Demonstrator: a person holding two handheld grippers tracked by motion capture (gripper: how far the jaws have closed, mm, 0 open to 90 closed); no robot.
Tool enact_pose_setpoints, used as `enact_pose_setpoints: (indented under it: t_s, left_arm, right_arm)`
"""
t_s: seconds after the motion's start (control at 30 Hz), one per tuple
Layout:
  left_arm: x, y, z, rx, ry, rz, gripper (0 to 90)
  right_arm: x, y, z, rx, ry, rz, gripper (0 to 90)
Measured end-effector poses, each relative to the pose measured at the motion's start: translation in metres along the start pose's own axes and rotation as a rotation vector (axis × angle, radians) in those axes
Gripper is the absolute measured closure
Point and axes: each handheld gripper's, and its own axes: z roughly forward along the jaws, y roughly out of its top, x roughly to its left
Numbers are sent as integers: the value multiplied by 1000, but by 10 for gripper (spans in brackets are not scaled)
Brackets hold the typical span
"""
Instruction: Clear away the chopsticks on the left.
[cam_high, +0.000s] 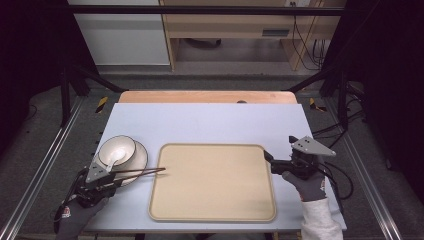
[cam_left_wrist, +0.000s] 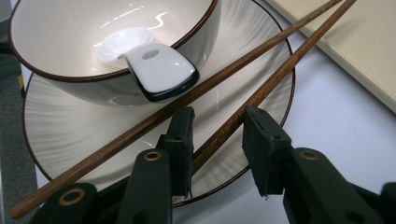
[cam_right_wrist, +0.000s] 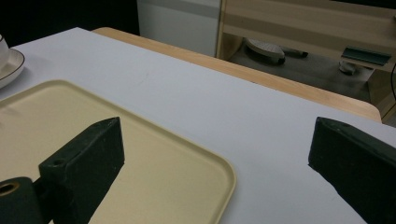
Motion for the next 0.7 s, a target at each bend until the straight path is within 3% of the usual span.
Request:
enact_pose_setpoints:
  t_s: [0.47,0.7]
  left_arm:
    - [-8,6,-1,18,-36,21,807]
    - [-9,7,0,17,-47,-5,832]
  right_arm:
    - [1,-1,1,7,0,-6,33]
    - [1,-1,1,9,-1,-7,33]
